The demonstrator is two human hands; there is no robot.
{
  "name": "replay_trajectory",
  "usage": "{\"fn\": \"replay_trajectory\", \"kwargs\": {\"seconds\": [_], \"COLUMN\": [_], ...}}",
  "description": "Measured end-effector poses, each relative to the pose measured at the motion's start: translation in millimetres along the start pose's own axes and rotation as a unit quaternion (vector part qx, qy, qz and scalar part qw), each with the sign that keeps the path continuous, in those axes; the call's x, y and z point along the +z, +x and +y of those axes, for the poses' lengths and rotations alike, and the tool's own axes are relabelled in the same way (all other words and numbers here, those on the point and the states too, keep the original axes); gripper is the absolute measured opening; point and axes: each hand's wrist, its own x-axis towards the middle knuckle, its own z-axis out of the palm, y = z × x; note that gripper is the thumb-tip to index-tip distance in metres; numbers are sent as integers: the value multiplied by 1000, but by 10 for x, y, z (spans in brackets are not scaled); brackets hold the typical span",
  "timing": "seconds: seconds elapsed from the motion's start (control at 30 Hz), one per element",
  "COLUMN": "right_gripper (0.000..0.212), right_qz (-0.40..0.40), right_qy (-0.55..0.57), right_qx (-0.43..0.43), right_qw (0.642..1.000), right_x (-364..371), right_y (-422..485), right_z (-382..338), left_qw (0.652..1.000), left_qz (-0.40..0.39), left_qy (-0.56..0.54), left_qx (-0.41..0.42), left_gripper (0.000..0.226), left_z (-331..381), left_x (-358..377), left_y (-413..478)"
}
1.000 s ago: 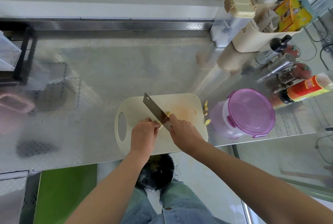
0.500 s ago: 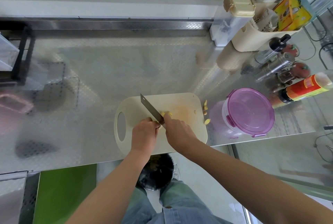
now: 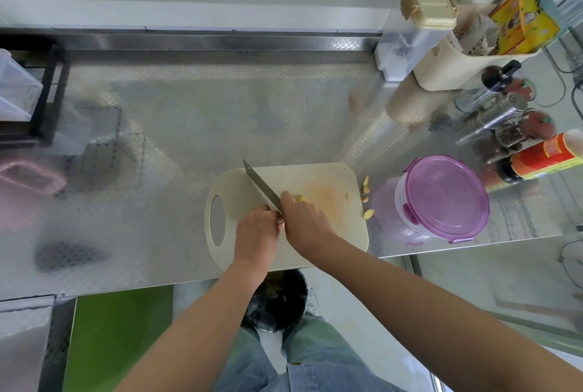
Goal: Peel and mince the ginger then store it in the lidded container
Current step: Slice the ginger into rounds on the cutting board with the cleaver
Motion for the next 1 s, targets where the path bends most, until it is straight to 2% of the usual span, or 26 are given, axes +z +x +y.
{"fn": "replay_trajectory", "kwargs": {"seconds": [0.1, 0.2, 0.27, 0.5, 0.73, 1.0], "right_gripper": [26, 43, 47, 24, 46, 36], "right_qz": [-6, -9, -7, 4, -4, 0], "right_qy": [-8, -34, -38, 4, -17, -5], "right_qx": [-7, -13, -10, -22, -22, -29], "right_qw": [1000, 999, 999, 1000, 1000, 1000], "right_x": [-23, 54, 102, 50, 159, 240], "right_y": [-8, -110, -140, 39, -74, 16], "right_z": [36, 136, 181, 42, 238, 211], "left_qw": [1000, 1000, 1000, 1000, 1000, 1000], "left_qz": [-2, -2, 4, -9, 0, 4], "left_qy": [-3, 3, 4, 12, 9, -5], "left_qx": [-1, 6, 17, 3, 18, 28], "left_gripper": [20, 19, 17, 20, 17, 12], "left_z": [-25, -25, -19, -24, -70, -71], "left_x": [-11, -24, -32, -24, 0, 27], "left_y": [13, 17, 12, 21, 38, 34]}}
